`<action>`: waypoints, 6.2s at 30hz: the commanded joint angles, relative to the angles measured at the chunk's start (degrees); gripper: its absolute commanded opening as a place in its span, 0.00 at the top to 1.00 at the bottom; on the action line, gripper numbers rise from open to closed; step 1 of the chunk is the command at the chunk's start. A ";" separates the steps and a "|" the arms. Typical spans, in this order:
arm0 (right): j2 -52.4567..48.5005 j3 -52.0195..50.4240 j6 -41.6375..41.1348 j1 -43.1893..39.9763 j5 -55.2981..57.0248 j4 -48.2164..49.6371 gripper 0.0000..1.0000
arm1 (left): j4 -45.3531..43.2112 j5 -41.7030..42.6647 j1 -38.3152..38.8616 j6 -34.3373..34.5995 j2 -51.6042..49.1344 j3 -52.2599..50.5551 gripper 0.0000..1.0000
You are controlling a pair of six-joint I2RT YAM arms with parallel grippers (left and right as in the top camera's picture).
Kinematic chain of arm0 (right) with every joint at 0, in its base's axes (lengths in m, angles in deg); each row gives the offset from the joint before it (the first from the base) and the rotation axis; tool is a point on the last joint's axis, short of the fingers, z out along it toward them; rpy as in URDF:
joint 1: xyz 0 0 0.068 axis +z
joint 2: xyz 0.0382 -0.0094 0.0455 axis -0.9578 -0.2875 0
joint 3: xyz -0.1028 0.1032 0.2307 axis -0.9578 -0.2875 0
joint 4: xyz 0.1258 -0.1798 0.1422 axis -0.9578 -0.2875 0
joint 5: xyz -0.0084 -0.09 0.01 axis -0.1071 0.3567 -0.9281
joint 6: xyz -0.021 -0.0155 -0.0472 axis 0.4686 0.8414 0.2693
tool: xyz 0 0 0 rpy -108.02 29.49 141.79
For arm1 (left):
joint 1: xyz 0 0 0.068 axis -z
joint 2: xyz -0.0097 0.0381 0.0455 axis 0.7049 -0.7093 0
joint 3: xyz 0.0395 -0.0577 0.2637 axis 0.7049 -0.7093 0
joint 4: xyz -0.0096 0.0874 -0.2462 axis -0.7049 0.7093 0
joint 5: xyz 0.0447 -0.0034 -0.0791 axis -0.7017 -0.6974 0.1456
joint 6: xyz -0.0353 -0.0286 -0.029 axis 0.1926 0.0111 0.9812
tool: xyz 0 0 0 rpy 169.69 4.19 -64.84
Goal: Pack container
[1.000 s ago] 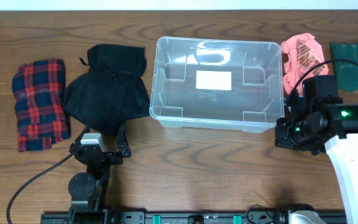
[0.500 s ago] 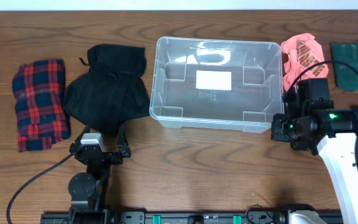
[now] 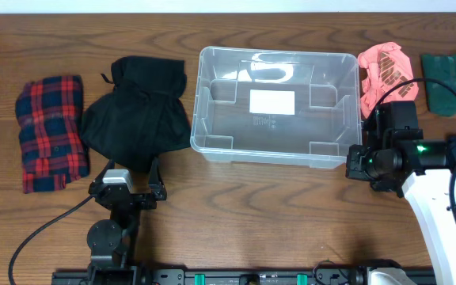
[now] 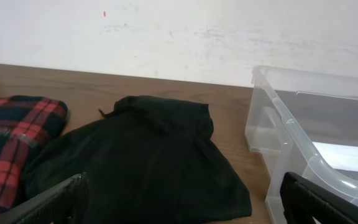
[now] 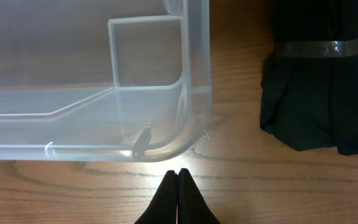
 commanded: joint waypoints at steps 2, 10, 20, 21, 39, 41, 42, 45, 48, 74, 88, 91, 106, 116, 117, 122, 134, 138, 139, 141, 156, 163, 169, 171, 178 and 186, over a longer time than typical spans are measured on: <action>-1.18 -0.37 -1.79 -0.26 0.59 0.15 0.99 | 2.12 0.39 0.24 -0.09 0.35 -0.83 0.02; -3.85 -0.37 -2.21 -0.26 -1.16 1.33 0.99 | 2.10 0.39 0.24 -0.09 0.35 -0.83 0.02; -5.38 -0.37 -2.21 -0.26 -1.55 4.63 0.99 | 2.10 0.39 0.24 -0.11 0.35 -0.83 0.02; -5.38 -0.37 -2.19 -0.26 -1.55 4.70 0.99 | 2.10 0.39 0.24 -0.09 0.35 -0.83 0.02; -1.46 10.21 1.31 -7.32 1.27 -6.14 0.99 | 2.10 0.39 0.24 -0.09 0.35 -0.83 0.02; -0.09 11.47 1.29 -9.77 2.73 -5.92 0.99 | 2.10 0.39 0.24 -0.09 0.35 -0.83 0.02; 0.68 11.96 1.14 -11.28 3.93 -5.70 0.99 | 2.10 0.39 0.24 -0.09 0.35 -0.83 0.02; 2.36 12.85 -0.35 -15.10 7.28 -5.38 0.99 | 2.10 0.39 0.24 -0.09 0.35 -0.83 0.02; 4.42 13.38 -3.74 -20.96 10.82 -2.05 0.99 | 2.10 0.39 0.24 -0.09 0.35 -0.83 0.02; -20.90 10.99 -4.31 -42.12 5.09 11.54 0.17 | 2.10 0.39 0.24 -0.09 0.35 -0.83 0.02; -33.92 10.99 5.86 -39.82 -9.68 12.37 0.02 | 2.12 0.39 0.24 -0.09 0.35 -0.83 0.02; -34.29 10.99 5.84 -38.51 -9.68 11.43 0.02 | 2.10 0.39 0.24 -0.09 0.35 -0.83 0.02; -34.29 10.99 7.34 -35.26 -20.57 0.74 0.01 | 2.10 0.39 0.24 -0.09 0.35 -0.83 0.02; -34.14 11.32 10.97 -35.26 -20.28 -1.42 0.12 | 2.12 0.39 0.24 -0.09 0.35 -0.83 0.02; -34.12 11.67 11.23 -35.30 -19.67 -1.57 0.12 | 2.12 0.39 0.24 -0.09 0.35 -0.83 0.02; -34.07 12.28 11.19 -35.30 -15.76 -0.39 0.14 | 2.10 0.39 0.24 -0.09 0.35 -0.83 0.02; -34.10 10.97 10.73 -35.30 -8.81 11.96 0.07 | 2.10 0.39 0.24 -0.09 0.35 -0.83 0.02; -34.10 8.94 10.73 -35.30 -8.81 15.32 0.07 | 2.10 0.39 0.24 -0.09 0.35 -0.83 0.02; -34.10 8.17 10.73 -35.30 -8.81 16.37 0.07 | 2.10 0.39 0.24 -0.11 0.35 -0.83 0.02; -34.10 6.32 10.73 -35.30 -8.79 18.95 0.05 | 2.10 0.39 0.24 -0.09 0.35 -0.83 0.02; -34.10 1.92 9.22 -35.30 -8.76 23.87 0.50 | 2.10 0.39 0.24 -0.09 0.35 -0.83 0.02; -34.12 1.51 6.32 -35.30 -4.33 23.91 0.33 | 2.10 0.39 0.24 -0.09 0.35 -0.83 0.02; -34.34 0.22 5.11 -35.30 -1.55 25.40 0.38 | 2.12 0.39 0.24 -0.09 0.35 -0.83 0.02; -34.34 0.09 5.11 -35.30 -1.60 25.62 0.48 | 2.12 0.39 0.24 -0.09 0.35 -0.83 0.02; -34.32 0.09 5.11 -35.30 -1.57 25.31 0.83 | 2.10 0.39 0.24 -0.09 0.35 -0.83 0.02; -33.42 6.47 5.22 -35.30 -3.63 14.49 0.99 | 2.10 0.39 0.24 -0.11 0.35 -0.83 0.02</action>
